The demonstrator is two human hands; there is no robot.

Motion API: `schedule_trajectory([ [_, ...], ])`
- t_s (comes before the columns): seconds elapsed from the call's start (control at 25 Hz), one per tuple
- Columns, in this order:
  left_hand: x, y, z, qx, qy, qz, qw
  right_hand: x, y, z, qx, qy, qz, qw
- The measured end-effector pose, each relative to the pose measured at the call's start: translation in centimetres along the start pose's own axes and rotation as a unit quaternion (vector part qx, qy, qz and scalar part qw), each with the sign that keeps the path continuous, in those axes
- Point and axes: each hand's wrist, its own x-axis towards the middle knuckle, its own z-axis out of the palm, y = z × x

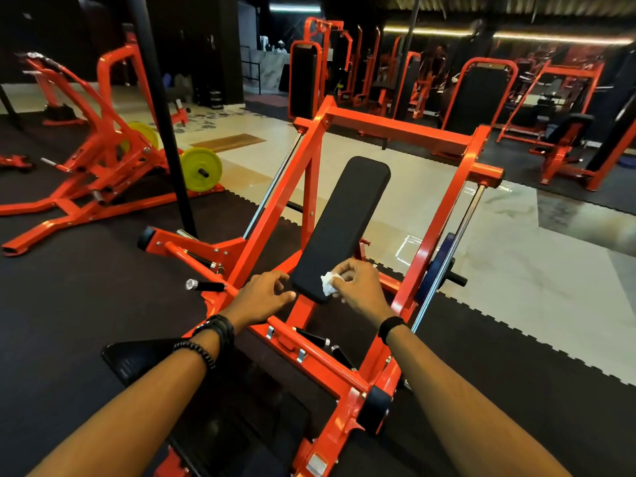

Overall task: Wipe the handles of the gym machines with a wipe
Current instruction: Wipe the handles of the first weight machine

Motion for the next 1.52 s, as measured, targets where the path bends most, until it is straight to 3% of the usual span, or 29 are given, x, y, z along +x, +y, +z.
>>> schedule_trajectory([
  [0.24,-1.4,-3.2,-0.5,-0.015,-0.015,-0.002,1.000,-2.2,-0.8,2.1,-0.031,0.007,0.005,0.999],
  [0.52,-3.8,-5.0,3.4,-0.032,-0.088,0.011,0.996,-7.6,1.0,4.2,-0.030,0.033,0.078,0.996],
  [0.72,-6.9,-3.1,7.0,-0.051,-0.140,0.037,0.988,-12.1,1.5,3.2,-0.072,0.032,0.097,0.992],
  [0.96,-10.7,-0.6,6.1,-0.045,-0.128,0.082,0.987,-15.6,-1.2,1.1,-0.098,0.050,0.093,0.990],
  [1.2,-18.9,0.9,5.1,-0.051,-0.096,0.093,0.990,-24.1,-3.8,0.9,-0.111,0.067,0.045,0.991],
  [1.4,-29.9,-0.3,5.7,-0.017,-0.138,0.106,0.985,-33.3,-5.3,2.5,-0.088,0.111,0.038,0.989],
  [1.52,-32.7,-0.9,4.3,-0.018,-0.125,0.093,0.988,-37.0,-6.9,3.1,-0.070,0.106,0.046,0.991],
])
